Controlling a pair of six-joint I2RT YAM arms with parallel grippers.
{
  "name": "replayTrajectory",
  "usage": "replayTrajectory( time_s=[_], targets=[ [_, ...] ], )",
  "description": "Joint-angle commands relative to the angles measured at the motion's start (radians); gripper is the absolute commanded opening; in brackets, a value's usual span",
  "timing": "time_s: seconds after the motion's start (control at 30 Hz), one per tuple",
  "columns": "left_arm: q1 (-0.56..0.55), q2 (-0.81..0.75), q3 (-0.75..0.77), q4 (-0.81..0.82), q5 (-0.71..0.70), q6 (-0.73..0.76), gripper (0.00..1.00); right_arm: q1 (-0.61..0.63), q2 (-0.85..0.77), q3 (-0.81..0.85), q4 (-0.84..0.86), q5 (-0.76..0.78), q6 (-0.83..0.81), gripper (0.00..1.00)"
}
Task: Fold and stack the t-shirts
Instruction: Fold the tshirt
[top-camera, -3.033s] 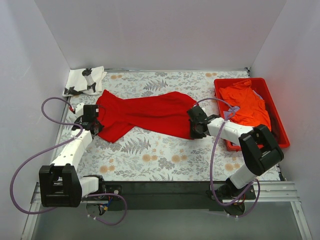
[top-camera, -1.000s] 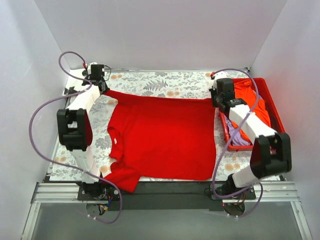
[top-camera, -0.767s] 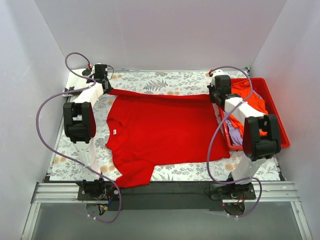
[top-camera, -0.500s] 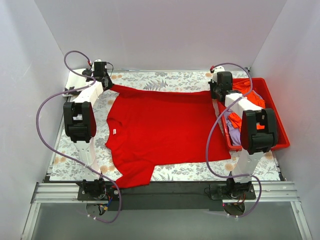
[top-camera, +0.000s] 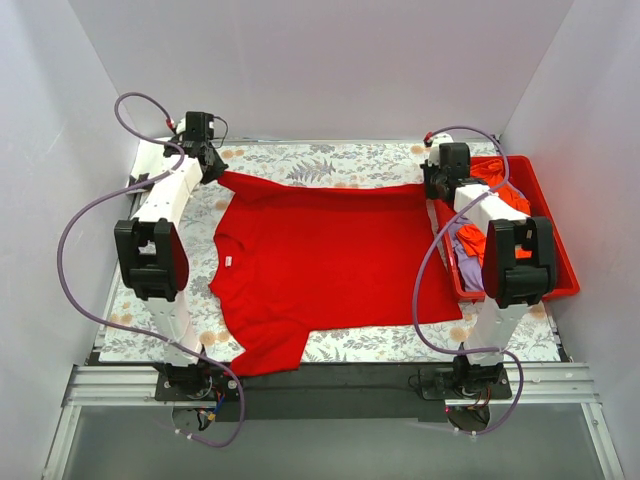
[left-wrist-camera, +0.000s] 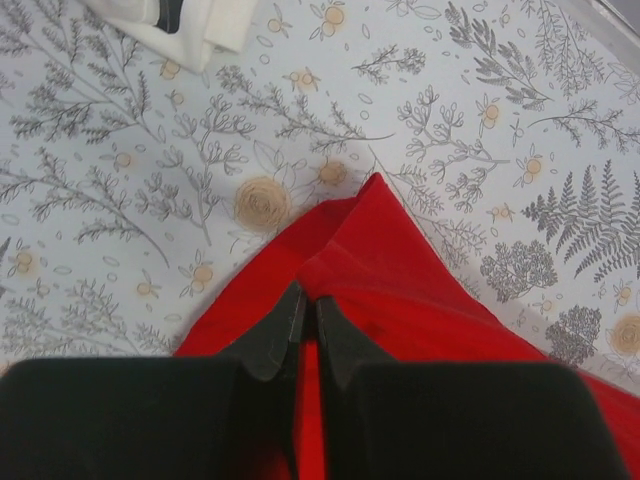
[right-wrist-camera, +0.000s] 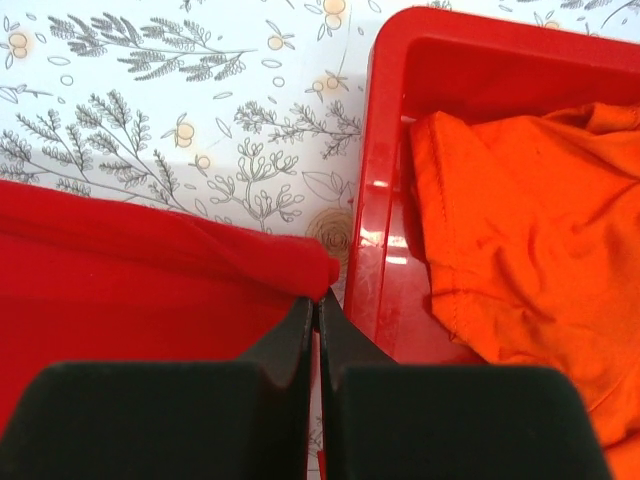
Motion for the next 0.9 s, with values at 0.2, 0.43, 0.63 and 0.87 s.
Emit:
replayTrajectory(
  time_s=[0.2,0.43,0.63,0.87],
  targets=[
    [-0.006,-0.265,-0.162,-0.084,-0.062,-0.087,0.0,-0.008,-0.079,-0.004,-0.105,0.016,0.02,0.01],
    [-0.006,-0.33,-0.319,-0.067,0.03,-0.164,0.0,-0.01,-0.085,-0.019,-0.128,0.072,0.014,0.01],
    [-0.009,-0.382,-0.425,-0.042,0.069,-0.21,0.0,-0.011,-0.085,-0.041,-0.137,0.073,0.032,0.01],
    [-0.011,-0.397,-0.48,-0.05,0.159,-0.23,0.0,-0.011,-0.074,-0.038,-0.145,0.072,0.048,0.02]
  ],
)
